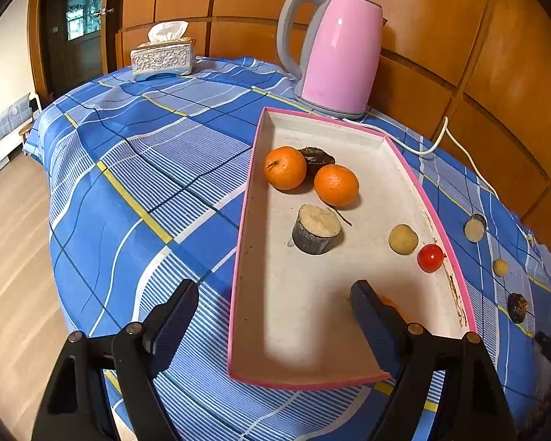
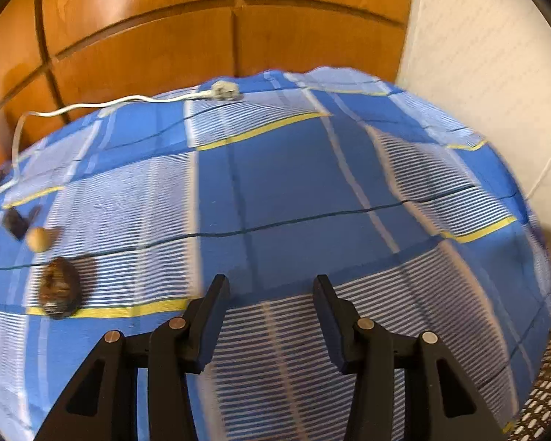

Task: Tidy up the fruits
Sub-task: 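Reach the right gripper to the dark round fruit and grasp it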

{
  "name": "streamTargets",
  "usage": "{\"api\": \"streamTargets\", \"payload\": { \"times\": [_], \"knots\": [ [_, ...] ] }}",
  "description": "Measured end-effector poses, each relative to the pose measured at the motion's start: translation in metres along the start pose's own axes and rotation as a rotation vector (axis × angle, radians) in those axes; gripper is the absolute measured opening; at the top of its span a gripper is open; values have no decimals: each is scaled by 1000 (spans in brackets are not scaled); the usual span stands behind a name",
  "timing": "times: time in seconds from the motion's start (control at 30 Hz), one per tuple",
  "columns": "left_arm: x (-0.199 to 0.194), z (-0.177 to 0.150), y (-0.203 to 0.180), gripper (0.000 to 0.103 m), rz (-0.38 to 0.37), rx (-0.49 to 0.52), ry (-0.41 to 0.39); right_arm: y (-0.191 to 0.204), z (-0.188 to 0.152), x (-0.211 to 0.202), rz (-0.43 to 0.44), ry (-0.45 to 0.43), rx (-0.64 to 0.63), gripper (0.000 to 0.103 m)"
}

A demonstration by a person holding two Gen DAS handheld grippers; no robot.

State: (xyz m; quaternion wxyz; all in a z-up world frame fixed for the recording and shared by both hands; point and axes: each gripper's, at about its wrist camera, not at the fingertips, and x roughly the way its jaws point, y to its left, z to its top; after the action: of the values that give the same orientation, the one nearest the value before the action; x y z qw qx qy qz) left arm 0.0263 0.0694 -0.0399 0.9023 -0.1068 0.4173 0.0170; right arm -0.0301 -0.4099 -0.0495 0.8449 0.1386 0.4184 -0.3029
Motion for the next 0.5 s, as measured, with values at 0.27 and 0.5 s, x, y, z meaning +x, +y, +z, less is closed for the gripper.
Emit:
{"api": "streamTargets", "payload": {
  "times": [0.27, 0.5],
  "knots": [
    [0, 1, 1, 85, -5, -2, 0, 60, 1, -21, 290, 8, -175, 69],
    [0, 0, 3, 85, -2, -6, 5, 115, -2, -15, 307, 15, -372, 73]
  ]
}}
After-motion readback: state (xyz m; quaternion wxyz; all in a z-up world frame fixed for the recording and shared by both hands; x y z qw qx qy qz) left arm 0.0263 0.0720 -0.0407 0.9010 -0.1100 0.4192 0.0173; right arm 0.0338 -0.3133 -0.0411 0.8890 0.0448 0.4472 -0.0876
